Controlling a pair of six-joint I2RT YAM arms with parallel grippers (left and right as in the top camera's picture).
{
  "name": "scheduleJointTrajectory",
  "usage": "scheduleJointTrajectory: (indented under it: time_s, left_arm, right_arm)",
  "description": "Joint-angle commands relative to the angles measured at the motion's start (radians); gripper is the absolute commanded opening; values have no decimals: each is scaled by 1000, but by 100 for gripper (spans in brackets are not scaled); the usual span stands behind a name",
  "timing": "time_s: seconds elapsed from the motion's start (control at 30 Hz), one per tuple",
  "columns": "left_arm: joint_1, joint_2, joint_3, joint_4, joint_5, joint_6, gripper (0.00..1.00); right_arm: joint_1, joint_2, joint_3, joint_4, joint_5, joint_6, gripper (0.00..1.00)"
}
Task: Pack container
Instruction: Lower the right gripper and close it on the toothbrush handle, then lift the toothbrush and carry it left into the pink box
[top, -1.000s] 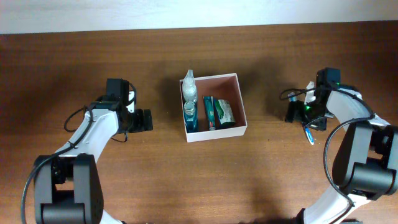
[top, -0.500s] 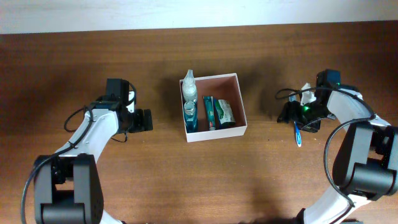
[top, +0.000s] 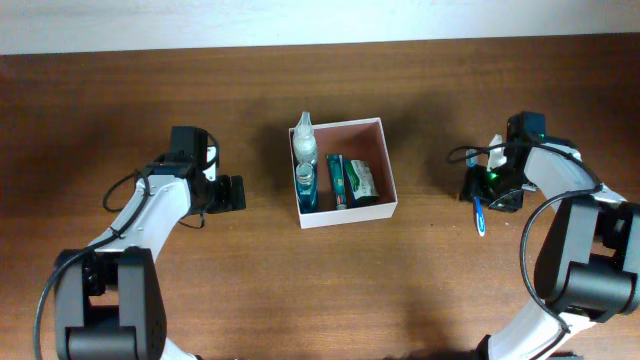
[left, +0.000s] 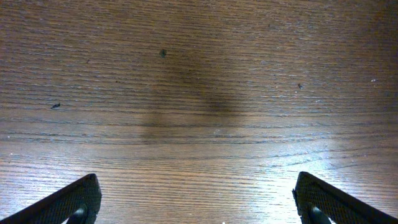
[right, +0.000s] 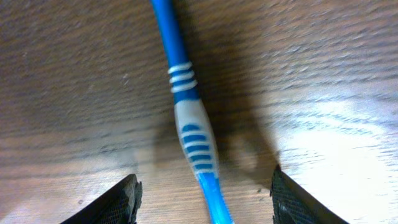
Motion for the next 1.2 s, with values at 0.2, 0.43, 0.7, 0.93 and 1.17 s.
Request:
scheduleJointTrajectory:
  time_s: [0.2,0.43,0.7,0.93,1.17]
  left_arm:
    - [2,8,-5,2,-7,-2,99]
    - [2,8,-5,2,-7,-2,99]
    - [2,8,-5,2,-7,-2,99]
    - [2,8,-5,2,-7,-2,99]
    - [2,8,-5,2,-7,-2,99]
  right_arm:
    - [117,21,-31,84,195,-85,60]
    - [174,21,-31,119,275,-81,56]
    - [123,21,-31,106,188,-14,52]
    - [108,21,-32,85,180,-31,51]
    - [108,21,-32,84,180,-34,23]
